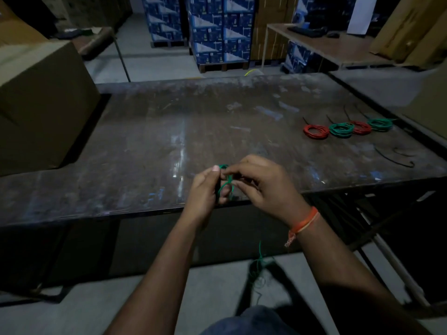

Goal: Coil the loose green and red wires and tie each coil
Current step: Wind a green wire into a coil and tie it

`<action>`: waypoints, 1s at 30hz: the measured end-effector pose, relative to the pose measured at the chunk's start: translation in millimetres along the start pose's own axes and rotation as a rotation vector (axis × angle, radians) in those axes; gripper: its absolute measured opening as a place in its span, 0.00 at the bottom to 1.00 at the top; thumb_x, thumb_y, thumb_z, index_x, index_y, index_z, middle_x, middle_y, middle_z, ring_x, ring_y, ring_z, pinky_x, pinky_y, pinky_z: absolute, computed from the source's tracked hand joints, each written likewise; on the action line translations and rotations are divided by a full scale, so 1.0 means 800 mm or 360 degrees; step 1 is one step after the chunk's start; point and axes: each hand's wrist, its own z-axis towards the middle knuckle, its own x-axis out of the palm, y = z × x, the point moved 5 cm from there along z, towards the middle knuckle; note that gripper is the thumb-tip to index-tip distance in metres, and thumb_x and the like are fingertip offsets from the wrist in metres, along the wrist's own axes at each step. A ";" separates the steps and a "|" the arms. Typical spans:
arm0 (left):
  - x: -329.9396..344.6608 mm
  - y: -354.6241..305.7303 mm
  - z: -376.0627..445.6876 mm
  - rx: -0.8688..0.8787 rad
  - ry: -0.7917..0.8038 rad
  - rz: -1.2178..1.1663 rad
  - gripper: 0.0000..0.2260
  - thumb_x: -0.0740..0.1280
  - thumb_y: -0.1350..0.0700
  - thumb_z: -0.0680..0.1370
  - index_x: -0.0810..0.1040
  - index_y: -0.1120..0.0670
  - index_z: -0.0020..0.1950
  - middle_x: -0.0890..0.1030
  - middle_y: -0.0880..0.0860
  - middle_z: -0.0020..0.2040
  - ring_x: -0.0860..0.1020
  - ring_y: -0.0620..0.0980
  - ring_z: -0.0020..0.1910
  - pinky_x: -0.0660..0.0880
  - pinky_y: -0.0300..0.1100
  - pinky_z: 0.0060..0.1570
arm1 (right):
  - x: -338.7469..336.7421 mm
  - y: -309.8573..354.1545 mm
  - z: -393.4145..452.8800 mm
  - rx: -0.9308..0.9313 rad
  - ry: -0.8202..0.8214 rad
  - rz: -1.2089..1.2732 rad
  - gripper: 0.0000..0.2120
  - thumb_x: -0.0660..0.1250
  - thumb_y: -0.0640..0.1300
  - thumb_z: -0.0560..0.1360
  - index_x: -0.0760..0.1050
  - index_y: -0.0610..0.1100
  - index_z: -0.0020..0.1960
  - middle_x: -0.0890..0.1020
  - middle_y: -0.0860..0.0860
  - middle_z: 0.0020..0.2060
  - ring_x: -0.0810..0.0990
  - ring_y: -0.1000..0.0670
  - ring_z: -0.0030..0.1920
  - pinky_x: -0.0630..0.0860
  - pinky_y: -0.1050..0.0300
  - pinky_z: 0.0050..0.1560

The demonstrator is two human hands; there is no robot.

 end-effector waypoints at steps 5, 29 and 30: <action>0.001 -0.010 -0.011 -0.0153 0.0135 0.0029 0.17 0.54 0.51 0.86 0.73 0.58 0.43 0.61 0.48 0.26 0.56 0.43 0.24 0.49 0.40 0.28 | -0.010 -0.014 0.013 0.0150 -0.0132 0.0177 0.10 0.73 0.33 0.74 0.84 0.41 0.54 0.80 0.47 0.48 0.81 0.50 0.48 0.79 0.56 0.48; 0.156 0.073 0.001 -0.0284 0.0162 0.0035 0.16 0.59 0.48 0.84 0.71 0.54 0.40 0.56 0.52 0.29 0.51 0.46 0.26 0.53 0.37 0.27 | -0.044 -0.164 -0.120 0.0907 -0.0012 0.0679 0.21 0.58 0.52 0.85 0.76 0.40 0.41 0.74 0.53 0.29 0.71 0.56 0.31 0.71 0.48 0.37; 0.165 0.080 0.000 -0.0275 0.0122 0.0049 0.16 0.59 0.47 0.84 0.71 0.53 0.40 0.56 0.52 0.29 0.51 0.47 0.27 0.52 0.38 0.28 | -0.050 -0.172 -0.129 0.0916 0.0002 0.0712 0.20 0.59 0.51 0.85 0.76 0.40 0.42 0.76 0.53 0.29 0.73 0.56 0.32 0.72 0.48 0.38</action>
